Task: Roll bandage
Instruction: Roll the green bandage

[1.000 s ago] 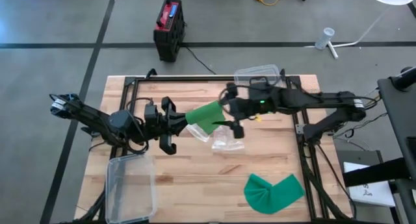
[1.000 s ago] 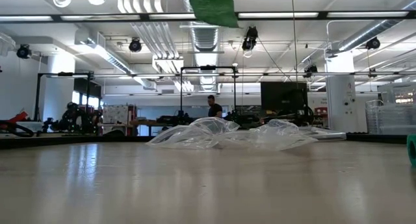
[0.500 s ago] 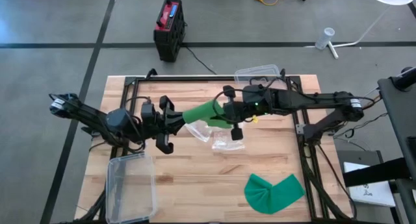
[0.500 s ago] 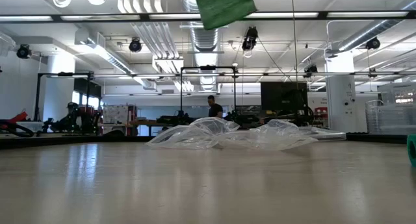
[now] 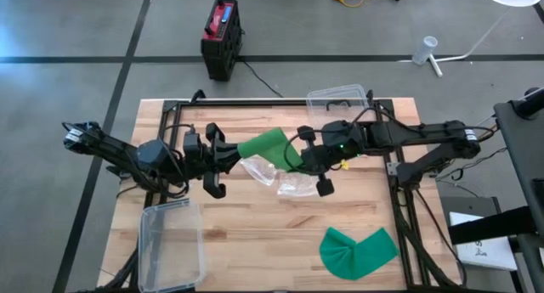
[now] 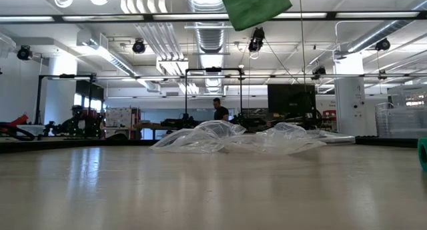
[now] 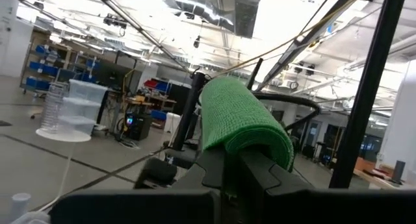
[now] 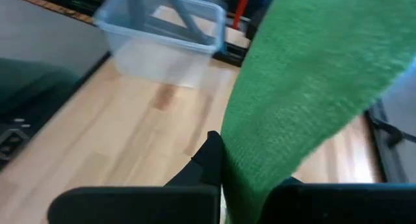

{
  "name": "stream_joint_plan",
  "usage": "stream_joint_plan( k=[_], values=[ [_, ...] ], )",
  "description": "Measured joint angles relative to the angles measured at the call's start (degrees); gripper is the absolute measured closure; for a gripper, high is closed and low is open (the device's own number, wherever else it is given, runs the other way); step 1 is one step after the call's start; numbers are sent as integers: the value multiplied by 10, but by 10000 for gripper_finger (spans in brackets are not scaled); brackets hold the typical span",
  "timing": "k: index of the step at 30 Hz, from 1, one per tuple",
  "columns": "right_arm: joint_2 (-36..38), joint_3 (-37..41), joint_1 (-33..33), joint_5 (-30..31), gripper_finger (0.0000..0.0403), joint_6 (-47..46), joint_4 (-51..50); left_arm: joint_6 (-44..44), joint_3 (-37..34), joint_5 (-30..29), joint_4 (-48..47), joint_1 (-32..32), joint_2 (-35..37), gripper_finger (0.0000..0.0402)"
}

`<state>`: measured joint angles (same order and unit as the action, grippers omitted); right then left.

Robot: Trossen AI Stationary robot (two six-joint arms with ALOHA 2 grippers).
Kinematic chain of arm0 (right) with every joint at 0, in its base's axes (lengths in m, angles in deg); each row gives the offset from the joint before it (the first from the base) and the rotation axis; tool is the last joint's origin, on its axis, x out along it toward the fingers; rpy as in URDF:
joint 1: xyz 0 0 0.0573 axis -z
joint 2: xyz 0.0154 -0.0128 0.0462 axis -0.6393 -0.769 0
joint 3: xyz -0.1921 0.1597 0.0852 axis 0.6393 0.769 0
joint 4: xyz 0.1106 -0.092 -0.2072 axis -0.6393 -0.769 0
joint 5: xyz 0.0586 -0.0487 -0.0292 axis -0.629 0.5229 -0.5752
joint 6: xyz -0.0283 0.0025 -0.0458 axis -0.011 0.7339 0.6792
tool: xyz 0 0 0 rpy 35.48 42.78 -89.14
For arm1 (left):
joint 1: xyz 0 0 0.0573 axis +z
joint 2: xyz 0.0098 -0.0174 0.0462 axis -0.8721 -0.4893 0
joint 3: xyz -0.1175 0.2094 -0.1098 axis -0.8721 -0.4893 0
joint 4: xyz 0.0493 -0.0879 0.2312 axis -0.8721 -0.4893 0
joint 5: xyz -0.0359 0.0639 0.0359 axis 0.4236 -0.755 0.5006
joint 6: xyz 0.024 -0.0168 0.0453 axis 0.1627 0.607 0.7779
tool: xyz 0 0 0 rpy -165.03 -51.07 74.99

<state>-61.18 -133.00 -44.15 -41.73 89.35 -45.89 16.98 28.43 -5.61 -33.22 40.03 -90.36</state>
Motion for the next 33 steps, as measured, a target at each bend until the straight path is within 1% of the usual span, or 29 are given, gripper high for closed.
stream_joint_plan(
  k=[4,10,13,16,19,23,25,28,30,33],
  values=[
    [4,0,-23,-30,403,-1,-1,25,0,-20,0,4,2,395],
    [16,0,-58,-37,403,-6,0,72,0,-24,-21,13,3,395],
    [20,0,-70,-73,403,-13,15,115,0,-43,-30,14,2,396],
    [21,0,-74,-114,403,-33,44,161,0,-64,-38,17,-7,396],
    [21,0,-73,-144,403,-58,78,219,0,-67,-58,17,-20,396],
    [21,0,-74,-153,403,-94,134,266,0,-68,-74,17,-42,398],
    [21,0,-73,-168,403,-115,153,289,0,-71,-76,17,-50,399],
    [21,0,-73,-191,403,-146,183,327,0,-104,-77,17,-59,400],
    [21,0,-73,-193,403,-163,199,352,0,-125,-81,17,-64,400],
    [22,0,-72,-192,403,-183,219,364,0,-127,-81,18,-72,400]
  ],
)
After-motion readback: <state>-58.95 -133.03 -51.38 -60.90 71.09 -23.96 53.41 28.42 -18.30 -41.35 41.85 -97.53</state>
